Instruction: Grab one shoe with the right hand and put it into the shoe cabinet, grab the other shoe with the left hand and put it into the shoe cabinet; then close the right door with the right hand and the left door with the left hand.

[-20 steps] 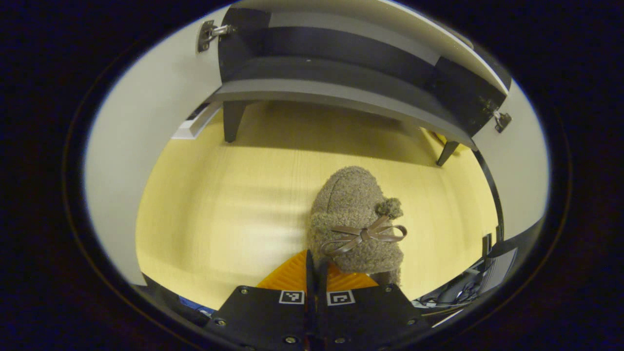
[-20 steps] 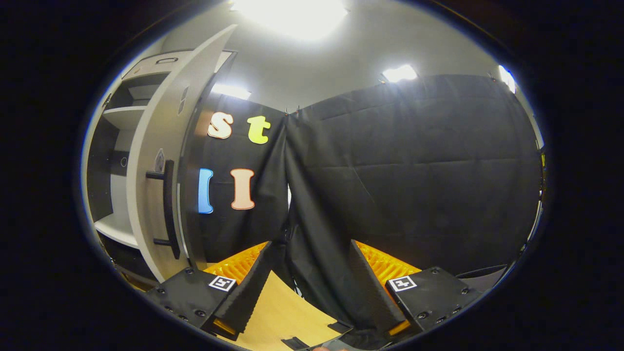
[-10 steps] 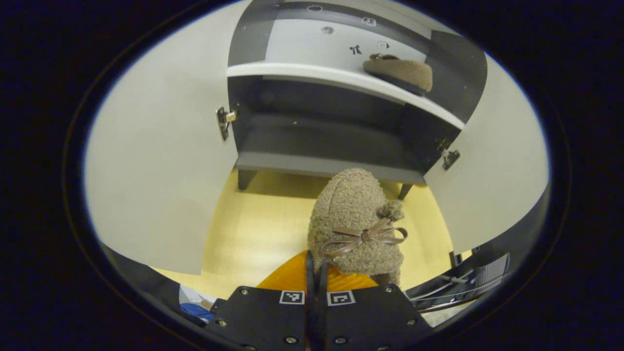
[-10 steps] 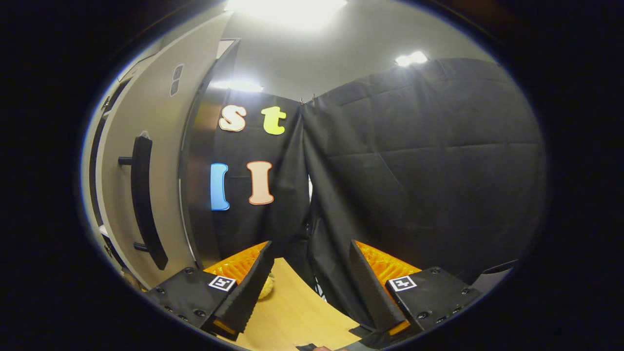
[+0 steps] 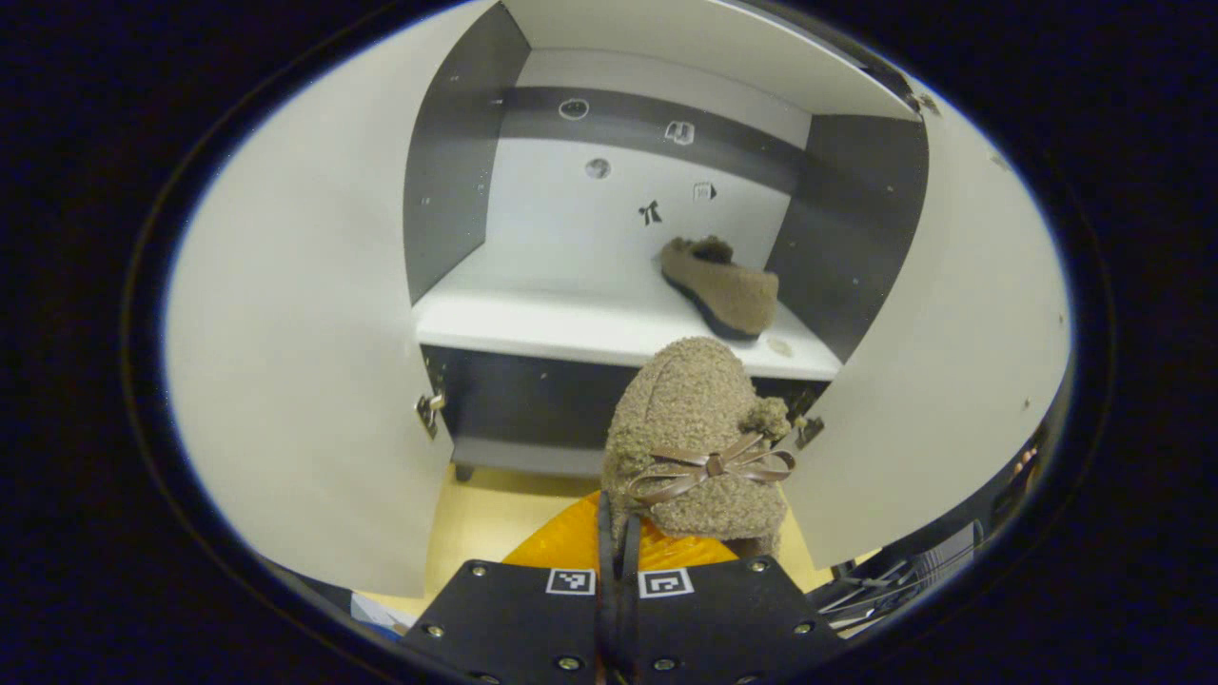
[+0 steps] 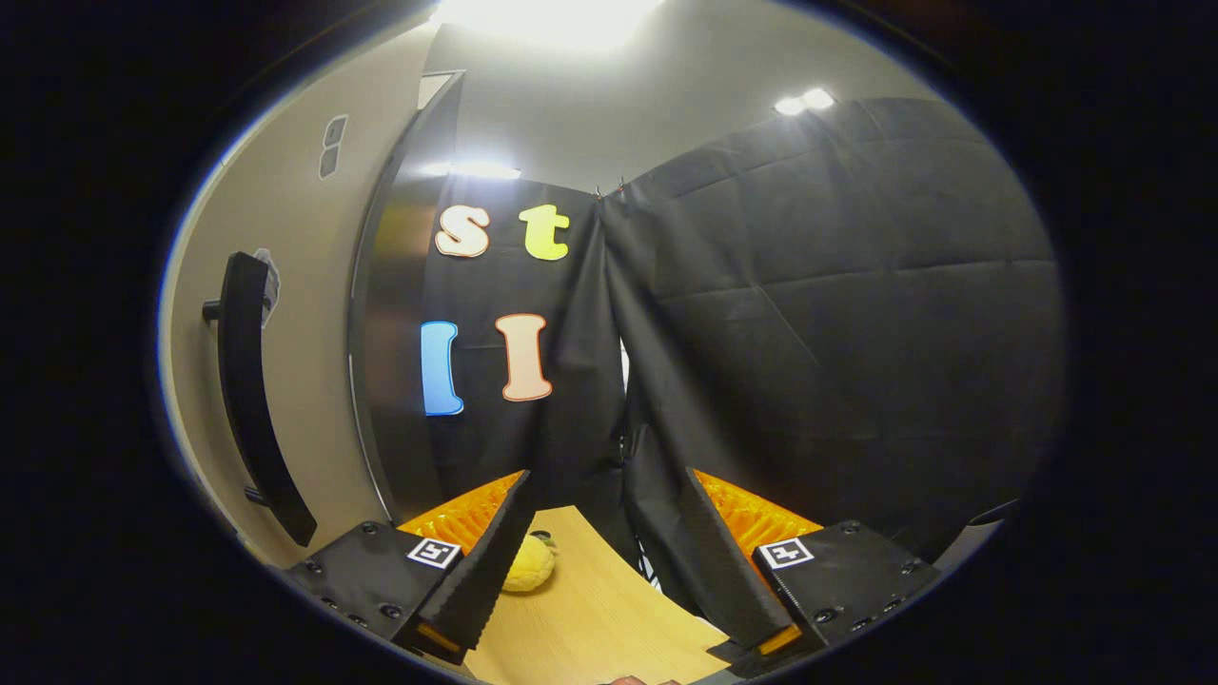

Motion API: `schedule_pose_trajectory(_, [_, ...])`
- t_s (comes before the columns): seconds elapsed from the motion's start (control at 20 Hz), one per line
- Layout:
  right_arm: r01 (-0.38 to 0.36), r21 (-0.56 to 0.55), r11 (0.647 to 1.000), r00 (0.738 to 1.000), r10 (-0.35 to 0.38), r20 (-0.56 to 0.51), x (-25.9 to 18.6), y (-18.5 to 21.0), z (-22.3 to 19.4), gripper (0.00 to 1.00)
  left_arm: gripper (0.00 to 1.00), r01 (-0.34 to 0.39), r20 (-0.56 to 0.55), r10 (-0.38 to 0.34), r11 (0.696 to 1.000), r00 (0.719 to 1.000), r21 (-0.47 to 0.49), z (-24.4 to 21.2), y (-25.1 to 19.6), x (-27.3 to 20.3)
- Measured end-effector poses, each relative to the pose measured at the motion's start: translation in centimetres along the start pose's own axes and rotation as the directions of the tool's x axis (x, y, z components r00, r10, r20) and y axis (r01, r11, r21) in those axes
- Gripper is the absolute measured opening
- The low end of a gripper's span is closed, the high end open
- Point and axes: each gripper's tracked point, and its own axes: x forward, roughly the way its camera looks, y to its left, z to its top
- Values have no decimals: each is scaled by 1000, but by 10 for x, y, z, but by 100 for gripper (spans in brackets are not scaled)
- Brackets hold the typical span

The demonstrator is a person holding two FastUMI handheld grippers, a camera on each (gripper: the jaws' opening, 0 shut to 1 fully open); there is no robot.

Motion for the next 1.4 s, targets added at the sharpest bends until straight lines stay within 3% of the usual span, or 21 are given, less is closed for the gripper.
schedule_pose_trajectory(0.3, [28,-6,1000,1000,-28,-3,-11,2,-4,98,1,-29,146,26,999,989,16,55,11,37])
schedule_pose_trajectory(0.5, [31,-6,999,999,-31,-6,-31,8,-4,97,1,-36,229,33,999,973,6,116,13,65])
schedule_pose_trajectory(0.75, [84,21,996,996,-84,-6,-53,4,-4,97,1,-73,272,66,997,960,15,160,29,106])
schedule_pose_trajectory(0.9, [138,54,989,990,-138,-4,-66,-6,-6,97,1,-129,284,121,992,951,11,173,48,130])
schedule_pose_trajectory(1.05, [193,97,976,981,-194,-4,-79,-17,-6,97,1,-108,276,101,994,956,7,176,49,156])
schedule_pose_trajectory(1.15, [225,119,967,974,-225,-8,-87,-27,-8,96,2,-144,250,134,989,959,21,173,60,171])
schedule_pose_trajectory(1.2, [238,125,963,971,-239,-10,-90,-31,-8,95,7,-165,234,153,986,960,31,171,64,177])
schedule_pose_trajectory(1.25, [251,129,959,968,-252,-12,-93,-35,-8,95,2,-171,233,158,985,960,36,171,66,181])
schedule_pose_trajectory(1.35, [283,128,950,959,-283,-18,-99,-44,-11,95,2,-155,230,140,987,963,45,172,63,188])
schedule_pose_trajectory(1.4, [294,130,947,956,-294,-22,-101,-48,-13,95,8,-126,228,110,990,967,56,171,56,189])
